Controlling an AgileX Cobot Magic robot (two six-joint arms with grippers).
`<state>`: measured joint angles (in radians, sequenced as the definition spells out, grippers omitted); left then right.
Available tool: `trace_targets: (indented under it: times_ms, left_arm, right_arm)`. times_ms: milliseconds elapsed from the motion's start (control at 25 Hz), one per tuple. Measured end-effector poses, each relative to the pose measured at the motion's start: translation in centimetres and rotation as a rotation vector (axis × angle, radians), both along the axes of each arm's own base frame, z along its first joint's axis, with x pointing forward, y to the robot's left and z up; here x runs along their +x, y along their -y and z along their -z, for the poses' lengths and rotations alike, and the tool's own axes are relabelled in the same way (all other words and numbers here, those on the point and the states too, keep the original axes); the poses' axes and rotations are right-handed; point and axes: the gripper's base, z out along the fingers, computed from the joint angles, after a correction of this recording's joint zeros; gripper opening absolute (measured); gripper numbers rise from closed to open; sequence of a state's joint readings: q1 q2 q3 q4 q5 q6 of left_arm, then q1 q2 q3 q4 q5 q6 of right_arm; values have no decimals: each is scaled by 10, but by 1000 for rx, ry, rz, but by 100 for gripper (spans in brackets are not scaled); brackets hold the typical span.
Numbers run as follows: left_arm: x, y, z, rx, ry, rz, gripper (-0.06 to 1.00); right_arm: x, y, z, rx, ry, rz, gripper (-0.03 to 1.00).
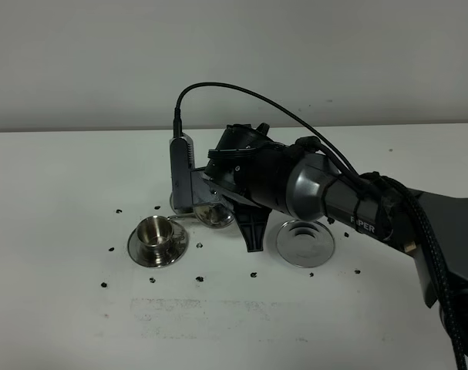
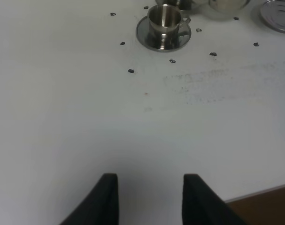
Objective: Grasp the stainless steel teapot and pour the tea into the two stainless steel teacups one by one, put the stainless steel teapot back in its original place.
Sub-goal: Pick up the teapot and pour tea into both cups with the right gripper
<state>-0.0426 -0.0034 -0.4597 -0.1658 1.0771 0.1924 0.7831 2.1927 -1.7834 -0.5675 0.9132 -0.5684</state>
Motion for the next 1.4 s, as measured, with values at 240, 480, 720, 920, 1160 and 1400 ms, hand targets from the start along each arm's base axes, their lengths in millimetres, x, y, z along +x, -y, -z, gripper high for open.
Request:
trace_targets:
  times_ms: [240, 480, 720, 920, 1160, 1400]
  left_arm:
    - [0, 0, 0, 0, 0, 0, 31]
    - [0, 0, 0, 0, 0, 0, 31]
    - [0, 0, 0, 0, 0, 0, 31]
    - [0, 0, 0, 4, 0, -2, 31]
    - [0, -2, 0, 18, 1, -11, 31]
    - [0, -2, 0, 19, 1, -12, 31]
  right_arm:
    - [1, -5, 0, -30, 50, -53, 20]
    - [2, -7, 2, -41, 70, -74, 20]
    - [1, -10, 2, -59, 88, -95, 20]
    - [0, -11, 2, -72, 100, -106, 20]
    - [-1, -11, 1, -103, 110, -109, 20]
    - [-4, -14, 0, -119, 121, -123, 20]
